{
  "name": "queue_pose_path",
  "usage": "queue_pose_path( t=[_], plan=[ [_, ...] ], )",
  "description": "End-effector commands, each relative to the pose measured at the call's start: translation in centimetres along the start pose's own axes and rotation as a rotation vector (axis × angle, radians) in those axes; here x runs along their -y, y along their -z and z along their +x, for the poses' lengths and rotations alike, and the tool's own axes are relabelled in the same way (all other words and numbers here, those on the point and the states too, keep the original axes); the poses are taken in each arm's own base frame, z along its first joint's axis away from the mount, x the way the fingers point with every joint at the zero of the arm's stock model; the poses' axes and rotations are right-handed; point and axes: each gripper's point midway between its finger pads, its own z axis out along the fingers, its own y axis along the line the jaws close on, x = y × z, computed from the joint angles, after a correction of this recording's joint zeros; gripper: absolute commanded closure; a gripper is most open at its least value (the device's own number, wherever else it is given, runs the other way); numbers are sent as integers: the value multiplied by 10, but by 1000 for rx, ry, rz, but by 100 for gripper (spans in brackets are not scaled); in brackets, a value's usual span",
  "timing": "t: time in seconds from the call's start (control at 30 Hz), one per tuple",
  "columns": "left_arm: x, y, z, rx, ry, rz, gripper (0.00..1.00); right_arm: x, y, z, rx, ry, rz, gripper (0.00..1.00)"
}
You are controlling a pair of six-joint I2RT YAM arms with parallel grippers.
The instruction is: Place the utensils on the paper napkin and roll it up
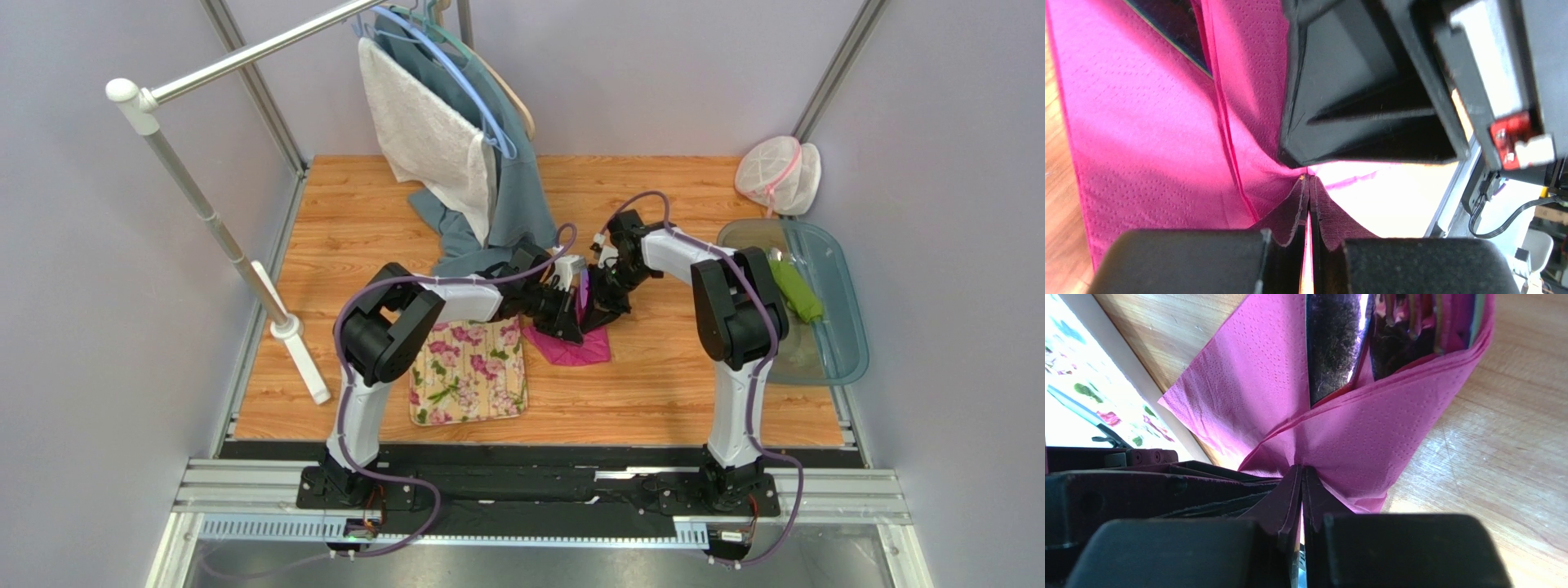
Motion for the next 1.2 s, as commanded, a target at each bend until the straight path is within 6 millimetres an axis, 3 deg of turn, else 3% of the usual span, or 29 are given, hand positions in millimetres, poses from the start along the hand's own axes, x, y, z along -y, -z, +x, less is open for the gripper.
queue_pose_path(
  t=[0.0,0.23,0.4,0.6,0.93,1.17],
  plan=[
    [8,14,-10,66,-3,26,92,35,-23,8,-44,-28,79,96],
    [41,27,-25,127,-9,149,90,38,-19,6,-36,-68,55,96],
    [49,24,-33,139,-5,197,89,39,-20,6,-35,-79,46,96],
    [33,9,-27,100,39,155,90,38,-17,4,-27,-84,42,96],
    [-23,-12,7,-18,117,-54,95,35,-9,-1,-1,-89,27,96],
    [-34,-13,13,-47,133,-83,95,42,-9,-4,4,-100,47,96]
  ],
)
